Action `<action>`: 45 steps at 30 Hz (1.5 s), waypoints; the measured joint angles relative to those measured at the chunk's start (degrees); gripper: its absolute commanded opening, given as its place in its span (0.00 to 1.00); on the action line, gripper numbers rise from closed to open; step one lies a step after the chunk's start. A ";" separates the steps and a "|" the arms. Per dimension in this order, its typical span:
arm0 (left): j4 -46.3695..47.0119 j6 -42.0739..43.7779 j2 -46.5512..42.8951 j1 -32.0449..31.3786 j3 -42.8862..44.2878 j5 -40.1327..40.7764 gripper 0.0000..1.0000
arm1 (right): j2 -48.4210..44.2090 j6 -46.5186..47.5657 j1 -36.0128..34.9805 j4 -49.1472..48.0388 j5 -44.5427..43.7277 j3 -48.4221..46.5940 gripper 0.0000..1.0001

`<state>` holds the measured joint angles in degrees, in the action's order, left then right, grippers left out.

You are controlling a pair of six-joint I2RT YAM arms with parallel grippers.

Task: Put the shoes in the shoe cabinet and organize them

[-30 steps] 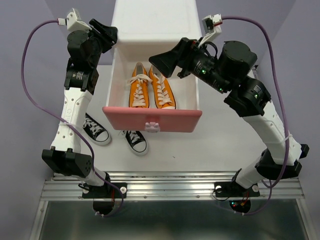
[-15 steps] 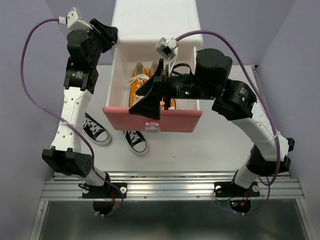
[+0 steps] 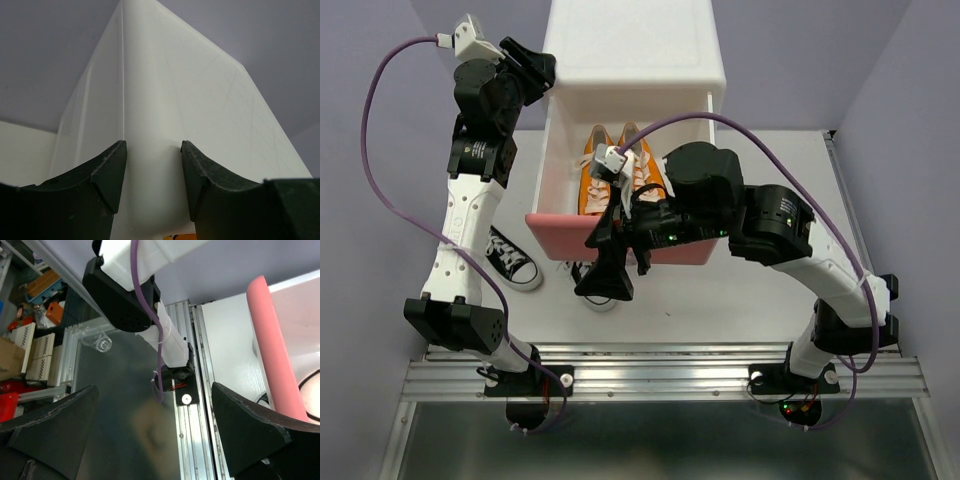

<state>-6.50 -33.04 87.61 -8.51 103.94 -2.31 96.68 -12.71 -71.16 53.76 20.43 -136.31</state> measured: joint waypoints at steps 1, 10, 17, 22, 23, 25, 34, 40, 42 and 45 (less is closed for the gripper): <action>0.02 -0.02 0.00 0.00 -0.07 0.00 0.57 | -0.76 -0.09 -0.04 -0.61 -0.37 1.46 1.00; 0.07 -0.02 -0.02 0.00 -0.09 0.02 0.57 | -2.36 2.05 -1.81 3.37 -3.30 7.61 1.00; 0.07 -0.04 -0.02 0.00 -0.07 0.04 0.57 | -2.45 3.06 -2.05 3.67 -3.98 10.19 1.00; 0.04 -0.11 -0.02 0.00 -0.07 0.04 0.57 | -2.51 5.11 -2.05 2.69 -9.07 10.62 1.00; 0.04 -0.13 -0.02 0.00 -0.07 0.02 0.57 | -2.56 5.55 -2.05 1.84 -10.08 10.45 1.00; 0.04 -0.26 -0.04 0.00 -0.09 0.07 0.57 | -2.51 6.10 -2.05 0.61 -11.30 9.14 1.00; 0.68 -0.70 -0.87 0.00 -0.79 0.33 0.57 | -2.23 4.22 -1.92 -8.68 -34.05 1.92 1.00; 1.53 -1.27 -1.25 0.00 -1.57 0.61 0.57 | -2.19 -8.13 9.51 -8.72 -44.15 1.81 1.00; 1.51 -1.38 -1.27 0.00 -1.60 0.68 0.57 | -1.20 -13.05 14.34 -6.01 -44.26 1.31 1.00; 1.49 -1.57 -1.29 -0.02 -1.60 0.81 0.57 | 2.82 -17.75 17.79 -0.52 -45.83 -3.30 1.00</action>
<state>-5.02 -34.61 86.32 -8.54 102.35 -1.50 99.50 -30.46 -53.36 53.23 -25.41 -139.61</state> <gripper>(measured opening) 0.571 0.995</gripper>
